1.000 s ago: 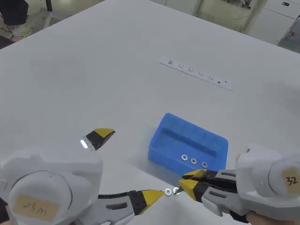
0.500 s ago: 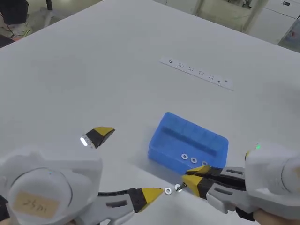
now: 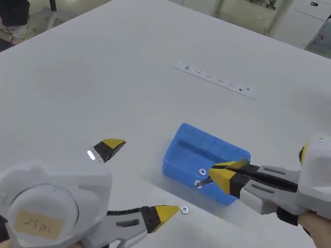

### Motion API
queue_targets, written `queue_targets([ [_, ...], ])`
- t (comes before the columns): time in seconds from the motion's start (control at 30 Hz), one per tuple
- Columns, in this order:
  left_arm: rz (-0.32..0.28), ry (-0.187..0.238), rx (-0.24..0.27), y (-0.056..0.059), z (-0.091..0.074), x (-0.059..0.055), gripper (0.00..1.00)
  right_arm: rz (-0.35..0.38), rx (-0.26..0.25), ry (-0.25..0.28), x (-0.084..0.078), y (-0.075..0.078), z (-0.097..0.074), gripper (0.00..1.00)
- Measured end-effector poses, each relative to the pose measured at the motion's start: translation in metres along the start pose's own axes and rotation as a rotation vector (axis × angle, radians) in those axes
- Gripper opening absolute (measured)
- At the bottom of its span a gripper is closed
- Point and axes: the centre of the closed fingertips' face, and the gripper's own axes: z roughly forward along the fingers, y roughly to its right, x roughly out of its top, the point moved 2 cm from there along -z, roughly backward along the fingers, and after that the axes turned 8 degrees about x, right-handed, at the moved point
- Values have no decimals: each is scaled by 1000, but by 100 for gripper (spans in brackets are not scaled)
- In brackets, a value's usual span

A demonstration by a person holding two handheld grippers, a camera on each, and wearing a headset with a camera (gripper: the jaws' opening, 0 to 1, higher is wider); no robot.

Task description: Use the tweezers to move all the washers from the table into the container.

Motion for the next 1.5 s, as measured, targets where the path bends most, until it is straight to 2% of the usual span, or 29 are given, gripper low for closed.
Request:
queue_targets([
  [0.3,2,0,1,0,0,0,81,26,-20,34,8,15,9,2],
  [0.47,2,-2,-3,1,0,-1,81,19,-33,25,11,26,18,2],
  [0.63,-4,-1,1,0,0,0,81,-2,-41,-19,10,36,28,2],
  [0.8,-2,-2,1,0,0,-1,81,-30,-42,-56,12,39,36,2],
  [0.97,-2,-3,-1,0,0,-1,81,-48,-52,-122,3,48,45,2],
  [1.23,0,-10,1,0,0,-2,81,-39,-41,-180,-11,55,54,2],
  [1.5,7,-19,-4,1,1,-3,80,-38,-39,-203,-16,57,56,2],
])
